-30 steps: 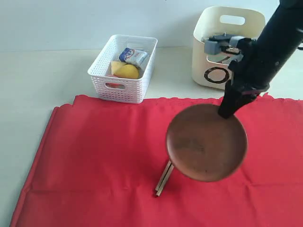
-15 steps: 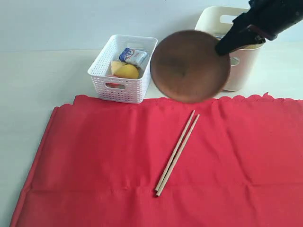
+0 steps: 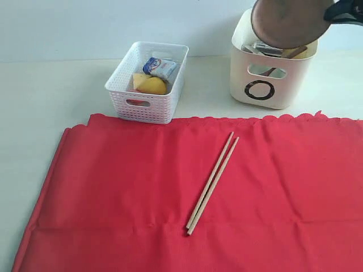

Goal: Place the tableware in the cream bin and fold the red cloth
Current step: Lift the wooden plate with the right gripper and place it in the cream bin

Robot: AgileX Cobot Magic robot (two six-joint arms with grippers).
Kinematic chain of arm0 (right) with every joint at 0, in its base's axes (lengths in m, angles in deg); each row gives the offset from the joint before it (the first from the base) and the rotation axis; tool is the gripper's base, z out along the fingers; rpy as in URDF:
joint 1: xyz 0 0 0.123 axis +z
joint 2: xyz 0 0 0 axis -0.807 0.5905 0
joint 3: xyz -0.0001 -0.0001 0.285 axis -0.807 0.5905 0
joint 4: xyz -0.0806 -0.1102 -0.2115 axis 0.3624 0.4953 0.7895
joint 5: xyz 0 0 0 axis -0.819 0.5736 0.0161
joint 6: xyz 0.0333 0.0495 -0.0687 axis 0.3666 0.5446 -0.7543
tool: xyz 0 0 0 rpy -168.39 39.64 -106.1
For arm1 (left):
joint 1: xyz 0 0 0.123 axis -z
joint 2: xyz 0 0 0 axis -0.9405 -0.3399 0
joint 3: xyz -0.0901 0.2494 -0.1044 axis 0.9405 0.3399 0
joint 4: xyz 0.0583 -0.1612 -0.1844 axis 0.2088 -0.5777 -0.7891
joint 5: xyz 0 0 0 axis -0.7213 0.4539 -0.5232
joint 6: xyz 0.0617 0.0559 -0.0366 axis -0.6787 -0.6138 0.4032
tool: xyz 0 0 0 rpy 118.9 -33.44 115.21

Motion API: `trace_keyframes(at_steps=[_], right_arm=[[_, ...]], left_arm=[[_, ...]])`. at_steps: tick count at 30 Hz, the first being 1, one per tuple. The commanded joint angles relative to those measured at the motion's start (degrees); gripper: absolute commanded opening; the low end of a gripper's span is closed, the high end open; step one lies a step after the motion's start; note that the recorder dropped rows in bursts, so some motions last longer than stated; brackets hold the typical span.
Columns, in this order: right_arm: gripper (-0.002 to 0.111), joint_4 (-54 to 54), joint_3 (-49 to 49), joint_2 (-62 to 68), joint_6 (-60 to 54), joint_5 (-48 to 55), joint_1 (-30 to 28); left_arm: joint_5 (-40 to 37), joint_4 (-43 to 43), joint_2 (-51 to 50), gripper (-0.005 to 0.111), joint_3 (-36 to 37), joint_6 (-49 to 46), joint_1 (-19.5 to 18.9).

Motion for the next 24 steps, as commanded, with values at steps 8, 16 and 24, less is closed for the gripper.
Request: trace_keyframes(at_steps=[8, 16, 24], right_arm=[[0.000, -3.2, 0.3, 7.0, 2.9, -4.7, -0.6], [0.000, -3.0, 0.3, 7.3, 2.7, -5.1, -0.6], [0.024, -2.7, 0.3, 7.3, 1.8, -5.2, -0.3]], left_arm=[[0.2, -0.2, 0.3, 0.001, 0.0, 0.0, 0.4], [0.2, -0.2, 0.3, 0.001, 0.0, 0.1, 0.4], [0.2, -0.2, 0.3, 0.001, 0.0, 0.1, 0.4]])
